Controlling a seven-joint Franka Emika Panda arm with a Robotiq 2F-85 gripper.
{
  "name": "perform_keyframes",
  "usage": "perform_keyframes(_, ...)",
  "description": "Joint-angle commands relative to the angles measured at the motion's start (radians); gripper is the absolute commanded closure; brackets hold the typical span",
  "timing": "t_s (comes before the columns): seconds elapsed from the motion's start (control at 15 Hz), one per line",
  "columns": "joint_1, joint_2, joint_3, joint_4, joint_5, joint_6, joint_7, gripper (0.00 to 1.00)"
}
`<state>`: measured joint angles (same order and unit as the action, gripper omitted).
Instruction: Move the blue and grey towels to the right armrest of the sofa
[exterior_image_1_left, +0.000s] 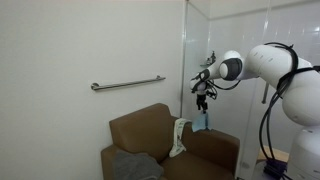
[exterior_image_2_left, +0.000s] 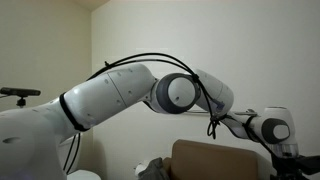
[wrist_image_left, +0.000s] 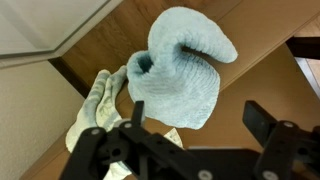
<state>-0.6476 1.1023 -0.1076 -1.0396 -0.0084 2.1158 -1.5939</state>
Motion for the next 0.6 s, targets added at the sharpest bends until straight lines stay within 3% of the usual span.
perform_keyframes(0.0,-0.008,0.014,0.002,0.033,-0.019,-0.029,-0.069,0.16)
perform_keyframes(0.07,-0.011,0.016,0.006,0.038,-0.019,-0.037,-0.088,0.26)
perform_keyframes(0.13,-0.011,0.019,0.005,0.044,-0.020,-0.045,-0.103,0.12)
perform_keyframes(0.2,-0.009,0.022,0.003,0.050,-0.022,-0.055,-0.116,0.05)
perform_keyframes(0.53,-0.006,0.034,-0.002,0.076,-0.025,-0.079,-0.166,0.00)
